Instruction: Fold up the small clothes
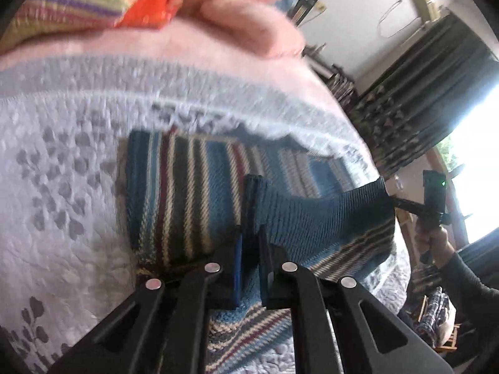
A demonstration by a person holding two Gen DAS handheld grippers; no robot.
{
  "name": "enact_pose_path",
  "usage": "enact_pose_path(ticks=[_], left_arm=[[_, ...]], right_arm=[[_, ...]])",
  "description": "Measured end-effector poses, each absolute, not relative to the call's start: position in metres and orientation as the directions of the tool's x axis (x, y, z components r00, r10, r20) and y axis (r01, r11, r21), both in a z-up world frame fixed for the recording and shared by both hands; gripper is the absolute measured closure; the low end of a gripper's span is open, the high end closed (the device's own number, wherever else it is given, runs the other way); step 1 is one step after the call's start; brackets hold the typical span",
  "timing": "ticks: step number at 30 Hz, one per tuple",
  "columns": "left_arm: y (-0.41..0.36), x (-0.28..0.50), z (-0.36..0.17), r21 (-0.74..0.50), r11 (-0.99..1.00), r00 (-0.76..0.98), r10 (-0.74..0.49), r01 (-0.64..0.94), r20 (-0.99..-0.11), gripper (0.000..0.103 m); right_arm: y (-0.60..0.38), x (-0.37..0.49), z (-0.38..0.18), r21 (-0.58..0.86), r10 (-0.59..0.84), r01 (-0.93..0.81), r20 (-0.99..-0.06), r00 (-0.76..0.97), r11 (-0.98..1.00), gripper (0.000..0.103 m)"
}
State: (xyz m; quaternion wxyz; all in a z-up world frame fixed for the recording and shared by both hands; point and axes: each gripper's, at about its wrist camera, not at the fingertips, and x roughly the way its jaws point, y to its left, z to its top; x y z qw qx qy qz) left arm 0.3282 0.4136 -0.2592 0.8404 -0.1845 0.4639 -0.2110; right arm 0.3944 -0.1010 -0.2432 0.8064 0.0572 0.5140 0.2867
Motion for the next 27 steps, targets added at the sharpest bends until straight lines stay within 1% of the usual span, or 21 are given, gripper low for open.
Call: enact_pose_path(ticks=[4,7,10,13,19,27], left_arm=[[0.419,0.326,-0.214,-0.486,0.846,0.556,-0.517,0.218,-0.651,0.095],[0.421,0.336,-0.193,-0.469,0.852,0.582,-0.508,0.232,-0.635,0.095],[0.423,0.354,-0.177,-0.451,0.861,0.597,-0.495,0.236,-0.631,0.095],[0.424,0.383,-0.169,-0.43,0.873,0.599,-0.475,0.229,-0.645,0.095],[0.425,0.436,-0.185,-0.414,0.892,0.576,-0.439,0.183,-0.69,0.096],[0.423,0.503,-0.24,-0.374,0.923,0.493,-0.367,0.089,-0.789,0.096]], right_arm=[[-0.107,0.39,-0.201,0.357,0.524,-0.418,-0.745,0.412,0.835,0.096],[-0.106,0.396,-0.176,0.32,0.517,-0.431,-0.701,0.491,0.843,0.096],[-0.103,0.413,-0.165,0.297,0.504,-0.43,-0.684,0.527,0.853,0.096],[-0.101,0.442,-0.166,0.29,0.488,-0.415,-0.691,0.532,0.863,0.096],[-0.095,0.499,-0.194,0.297,0.453,-0.359,-0.729,0.513,0.885,0.096],[-0.079,0.554,-0.256,0.291,0.396,-0.29,-0.809,0.434,0.912,0.096]])
